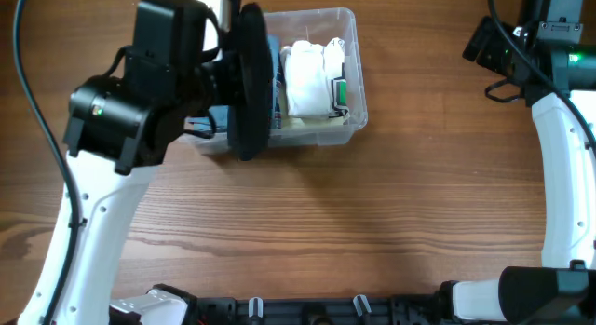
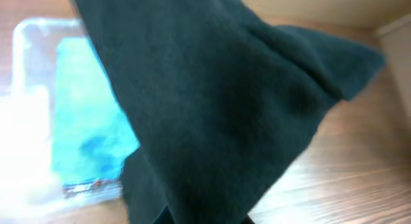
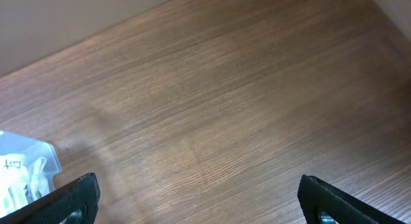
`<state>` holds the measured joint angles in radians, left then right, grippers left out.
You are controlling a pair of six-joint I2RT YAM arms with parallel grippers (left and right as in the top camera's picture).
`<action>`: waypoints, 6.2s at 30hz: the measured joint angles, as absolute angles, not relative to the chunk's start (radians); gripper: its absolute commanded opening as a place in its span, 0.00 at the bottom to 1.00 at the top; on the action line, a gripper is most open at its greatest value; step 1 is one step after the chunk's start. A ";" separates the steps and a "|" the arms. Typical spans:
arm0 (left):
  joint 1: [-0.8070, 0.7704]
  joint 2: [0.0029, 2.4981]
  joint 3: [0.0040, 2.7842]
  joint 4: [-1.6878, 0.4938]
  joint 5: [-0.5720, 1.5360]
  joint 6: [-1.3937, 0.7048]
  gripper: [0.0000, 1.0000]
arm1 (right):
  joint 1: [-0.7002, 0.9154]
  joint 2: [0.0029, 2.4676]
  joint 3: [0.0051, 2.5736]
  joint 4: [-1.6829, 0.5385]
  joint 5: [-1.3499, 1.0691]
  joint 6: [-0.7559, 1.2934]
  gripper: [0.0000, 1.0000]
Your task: Pack container
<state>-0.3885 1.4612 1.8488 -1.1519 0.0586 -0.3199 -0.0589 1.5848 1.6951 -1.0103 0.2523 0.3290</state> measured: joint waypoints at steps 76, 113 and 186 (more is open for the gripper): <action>-0.167 2.135 1.858 -0.646 0.999 -0.275 0.70 | -0.059 1.585 1.695 -1.010 0.252 0.329 1.00; -0.428 2.148 1.860 -0.537 -0.019 -0.087 0.22 | -0.059 1.585 1.695 -1.010 0.252 0.329 1.00; 0.075 0.625 0.812 -0.208 0.203 -0.019 1.00 | -0.059 1.584 1.695 -1.010 0.253 0.329 1.00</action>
<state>0.0746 0.6247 0.8120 -0.2085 0.2031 -0.0193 -0.0589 1.5845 1.6951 -1.0103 0.2527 0.3290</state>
